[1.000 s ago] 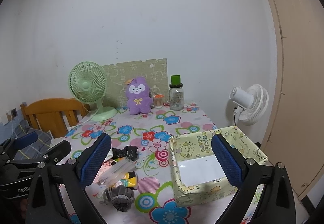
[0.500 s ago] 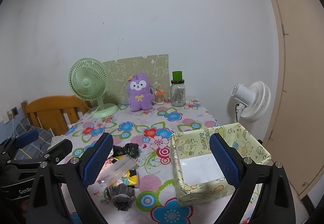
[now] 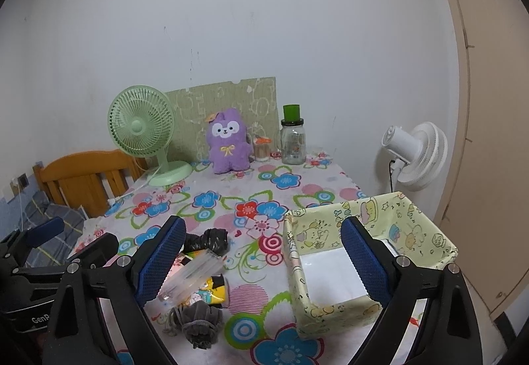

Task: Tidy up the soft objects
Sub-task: 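Move the right gripper down toward the clear plastic sleeve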

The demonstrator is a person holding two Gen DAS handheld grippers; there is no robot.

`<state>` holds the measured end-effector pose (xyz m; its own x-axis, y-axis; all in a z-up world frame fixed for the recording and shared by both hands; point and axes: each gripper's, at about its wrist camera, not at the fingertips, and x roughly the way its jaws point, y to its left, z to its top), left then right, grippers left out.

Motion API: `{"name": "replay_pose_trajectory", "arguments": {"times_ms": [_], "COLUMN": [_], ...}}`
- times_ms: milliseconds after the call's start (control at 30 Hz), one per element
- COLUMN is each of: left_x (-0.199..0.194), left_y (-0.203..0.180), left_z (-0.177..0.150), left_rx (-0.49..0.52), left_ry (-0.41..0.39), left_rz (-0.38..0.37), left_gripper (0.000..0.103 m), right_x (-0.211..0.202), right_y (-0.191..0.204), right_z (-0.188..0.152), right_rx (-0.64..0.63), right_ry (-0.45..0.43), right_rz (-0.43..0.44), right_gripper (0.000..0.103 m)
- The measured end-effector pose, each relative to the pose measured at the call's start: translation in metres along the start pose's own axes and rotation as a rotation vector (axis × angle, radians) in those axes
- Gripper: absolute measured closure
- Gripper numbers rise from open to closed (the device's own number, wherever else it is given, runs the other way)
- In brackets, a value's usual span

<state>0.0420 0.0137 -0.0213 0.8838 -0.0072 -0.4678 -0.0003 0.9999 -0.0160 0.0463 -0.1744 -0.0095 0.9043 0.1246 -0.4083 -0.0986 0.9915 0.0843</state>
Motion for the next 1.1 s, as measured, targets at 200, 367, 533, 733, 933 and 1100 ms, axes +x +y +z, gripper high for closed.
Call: {"name": "replay_pose_trajectory", "arguments": {"times_ms": [200,367,533,733,933,1100], "left_x": [0.01,0.023,0.04,0.06,0.08,0.092], "left_y": [0.004,0.008,0.015,0.022,0.028,0.033], "left_z": [-0.002,-0.008,-0.012,-0.018,-0.022,-0.025], "left_rx": [0.0,0.006,-0.007,-0.016,-0.024,-0.028], "left_ry": [0.018,0.047,0.087,0.13,0.168,0.195], "left_rz": [0.001,-0.004,-0.003,-0.004,-0.001,-0.003], "left_gripper": [0.001,0.002,0.004,0.004,0.004,0.005], "right_x": [0.013,0.027,0.043,0.062,0.083,0.1], "right_y": [0.008,0.017,0.022,0.033,0.044,0.049], "right_z": [-0.001,-0.005,-0.007,-0.011,-0.015,-0.02], "right_rx": [-0.013,-0.03,-0.038,-0.052,-0.072,-0.069], "right_ry": [0.025,0.052,0.079,0.114,0.162,0.207], "right_rz": [0.018,0.037,0.043,0.052,0.068,0.079], "right_gripper": [0.007,0.007,0.007,0.007,0.01,0.012]}}
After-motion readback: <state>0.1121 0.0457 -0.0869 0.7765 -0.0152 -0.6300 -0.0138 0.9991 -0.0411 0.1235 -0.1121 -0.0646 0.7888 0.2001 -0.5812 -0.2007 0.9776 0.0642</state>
